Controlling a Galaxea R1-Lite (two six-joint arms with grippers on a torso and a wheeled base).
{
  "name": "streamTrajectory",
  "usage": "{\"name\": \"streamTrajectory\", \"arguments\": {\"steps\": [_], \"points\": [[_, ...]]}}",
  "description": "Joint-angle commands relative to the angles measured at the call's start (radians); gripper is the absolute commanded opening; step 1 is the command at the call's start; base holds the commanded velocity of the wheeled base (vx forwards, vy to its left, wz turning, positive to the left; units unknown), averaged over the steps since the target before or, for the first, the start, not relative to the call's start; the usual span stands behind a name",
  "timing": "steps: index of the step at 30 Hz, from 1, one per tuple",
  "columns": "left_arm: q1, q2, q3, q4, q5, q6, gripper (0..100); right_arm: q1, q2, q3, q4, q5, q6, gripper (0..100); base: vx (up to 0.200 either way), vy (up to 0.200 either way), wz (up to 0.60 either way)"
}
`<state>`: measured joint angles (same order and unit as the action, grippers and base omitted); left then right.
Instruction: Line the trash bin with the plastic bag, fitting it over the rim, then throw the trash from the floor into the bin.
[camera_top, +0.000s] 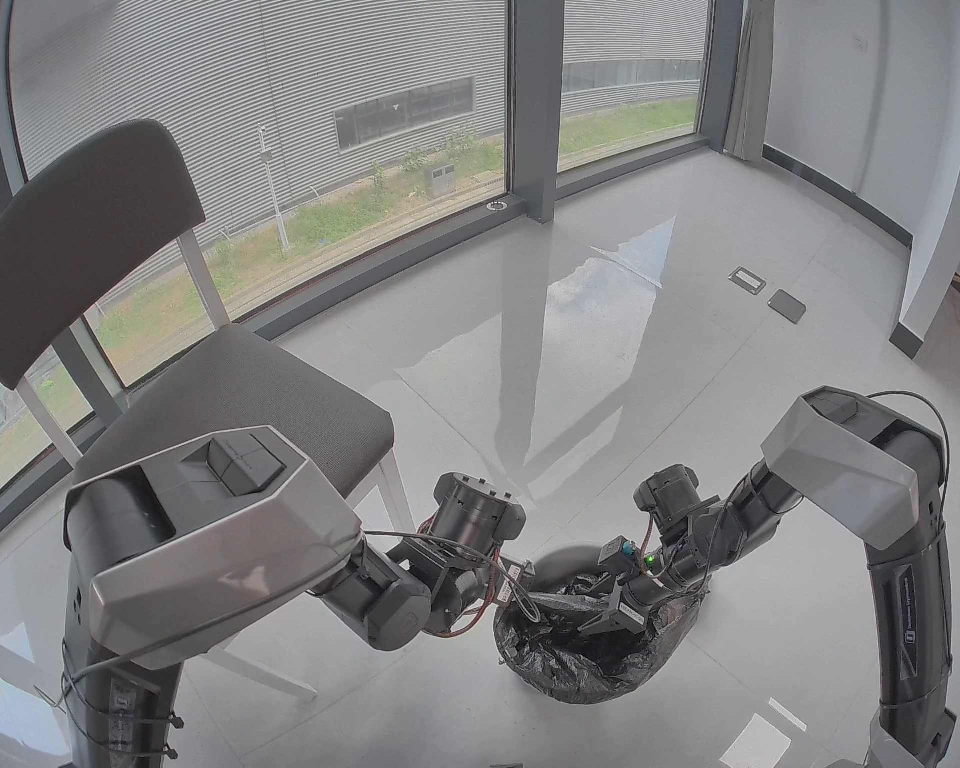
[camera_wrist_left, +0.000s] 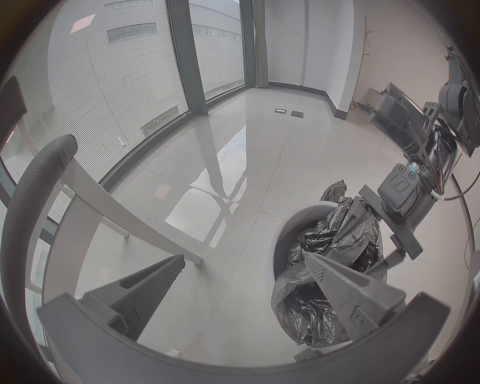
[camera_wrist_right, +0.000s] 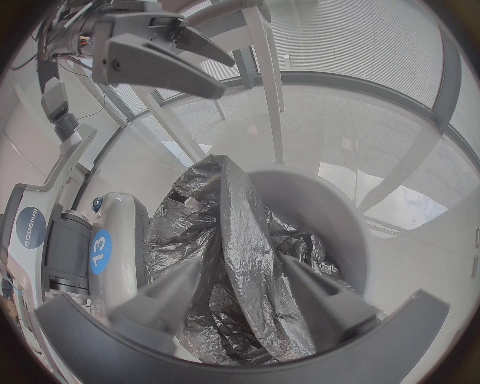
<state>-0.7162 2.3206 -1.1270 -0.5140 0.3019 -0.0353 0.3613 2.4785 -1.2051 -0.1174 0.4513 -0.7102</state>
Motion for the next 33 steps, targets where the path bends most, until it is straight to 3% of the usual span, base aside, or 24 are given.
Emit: {"name": "streamTrajectory", "arguments": {"steps": [1, 13, 28, 33], "points": [[0.000, -0.003, 0.001, -0.001, 0.000, 0.000, 100, 0.001, 0.013, -0.014, 0.002, -0.002, 0.000, 0, 0.000, 0.000, 0.00], [-0.006, -0.009, 0.001, -0.003, 0.002, -0.001, 100, -0.007, -0.033, -0.073, 0.010, -0.002, 0.005, 0, 0.000, 0.000, 0.00], [-0.017, -0.043, 0.046, -0.008, 0.002, -0.018, 100, -0.012, -0.010, -0.496, 0.308, -0.002, 0.005, 0, 0.000, 0.000, 0.00], [-0.016, -0.043, 0.056, -0.027, 0.002, -0.020, 100, -0.010, -0.021, -0.426, 0.302, -0.003, -0.003, 0, 0.000, 0.000, 0.00]]}}
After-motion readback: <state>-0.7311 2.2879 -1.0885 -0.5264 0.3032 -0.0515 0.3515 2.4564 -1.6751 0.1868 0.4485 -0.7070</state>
